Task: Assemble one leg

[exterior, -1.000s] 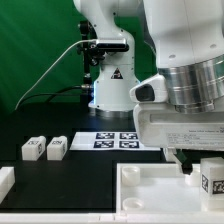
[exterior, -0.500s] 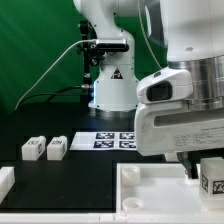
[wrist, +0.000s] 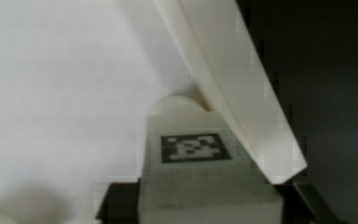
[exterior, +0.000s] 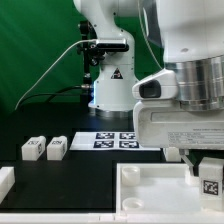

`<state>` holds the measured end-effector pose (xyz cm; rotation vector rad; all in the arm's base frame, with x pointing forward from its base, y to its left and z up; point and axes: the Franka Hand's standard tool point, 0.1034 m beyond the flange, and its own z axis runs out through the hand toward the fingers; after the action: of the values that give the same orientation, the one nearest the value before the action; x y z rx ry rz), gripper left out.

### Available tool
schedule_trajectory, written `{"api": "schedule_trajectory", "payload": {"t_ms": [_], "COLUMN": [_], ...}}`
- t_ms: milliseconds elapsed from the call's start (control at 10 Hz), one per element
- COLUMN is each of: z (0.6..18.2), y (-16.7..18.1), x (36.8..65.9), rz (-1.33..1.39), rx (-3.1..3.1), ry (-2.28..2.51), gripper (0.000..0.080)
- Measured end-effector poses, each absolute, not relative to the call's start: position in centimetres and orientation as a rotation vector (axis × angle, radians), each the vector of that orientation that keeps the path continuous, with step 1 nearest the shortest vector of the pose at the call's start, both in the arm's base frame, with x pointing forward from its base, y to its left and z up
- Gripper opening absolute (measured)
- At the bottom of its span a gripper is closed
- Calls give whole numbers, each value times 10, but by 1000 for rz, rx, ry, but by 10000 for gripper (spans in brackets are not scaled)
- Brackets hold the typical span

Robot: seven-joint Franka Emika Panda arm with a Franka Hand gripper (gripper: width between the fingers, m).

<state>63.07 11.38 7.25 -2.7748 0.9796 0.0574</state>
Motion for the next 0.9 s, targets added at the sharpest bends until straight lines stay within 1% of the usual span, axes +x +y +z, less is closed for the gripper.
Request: {"api": "schedule_trajectory", "payload": {"t_ms": [100,300,400,700,800,900], "z": [72,71,71,70,70,70], "y": [115,117,116,117,117,117], "x": [630,630,630,629,629,627], "rz": [100,168,194,198,194,177], "rx": [-2636,-2325,-2237,-2269,-2288,-2416], "ry": [1290,1729,1819,1768,1746,1579], "gripper": [300,300,300,300,382,382]}}
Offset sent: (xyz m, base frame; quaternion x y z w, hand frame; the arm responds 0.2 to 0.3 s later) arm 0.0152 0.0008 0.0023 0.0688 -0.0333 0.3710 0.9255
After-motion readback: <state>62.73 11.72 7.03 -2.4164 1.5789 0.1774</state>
